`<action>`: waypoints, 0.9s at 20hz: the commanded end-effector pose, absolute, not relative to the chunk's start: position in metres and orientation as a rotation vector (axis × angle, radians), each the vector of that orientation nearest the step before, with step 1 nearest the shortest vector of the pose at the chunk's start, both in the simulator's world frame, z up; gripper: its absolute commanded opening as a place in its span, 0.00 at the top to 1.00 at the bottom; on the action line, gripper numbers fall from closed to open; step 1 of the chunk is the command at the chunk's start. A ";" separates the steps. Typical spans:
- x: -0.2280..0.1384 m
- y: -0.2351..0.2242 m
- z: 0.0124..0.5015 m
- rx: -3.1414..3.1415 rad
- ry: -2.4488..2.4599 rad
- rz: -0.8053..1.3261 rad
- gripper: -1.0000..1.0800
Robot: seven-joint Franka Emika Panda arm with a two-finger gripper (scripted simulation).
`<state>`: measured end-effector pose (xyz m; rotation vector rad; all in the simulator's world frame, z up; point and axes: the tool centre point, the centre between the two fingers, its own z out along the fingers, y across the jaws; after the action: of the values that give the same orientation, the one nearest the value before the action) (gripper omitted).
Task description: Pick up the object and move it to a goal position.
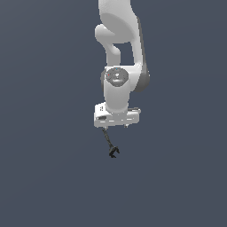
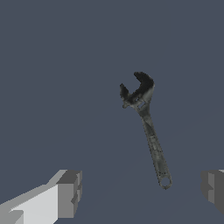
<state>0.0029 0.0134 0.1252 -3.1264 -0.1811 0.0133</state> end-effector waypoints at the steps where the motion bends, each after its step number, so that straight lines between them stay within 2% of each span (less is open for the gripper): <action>1: 0.008 0.005 0.108 -3.126 -0.246 0.011 0.04; 9: 0.017 -0.014 0.067 -3.116 -0.398 0.002 0.04; 18: 0.018 -0.018 0.057 -3.113 -0.425 0.002 0.04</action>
<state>0.0176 -0.0183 0.0581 -3.1126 -0.4243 0.0024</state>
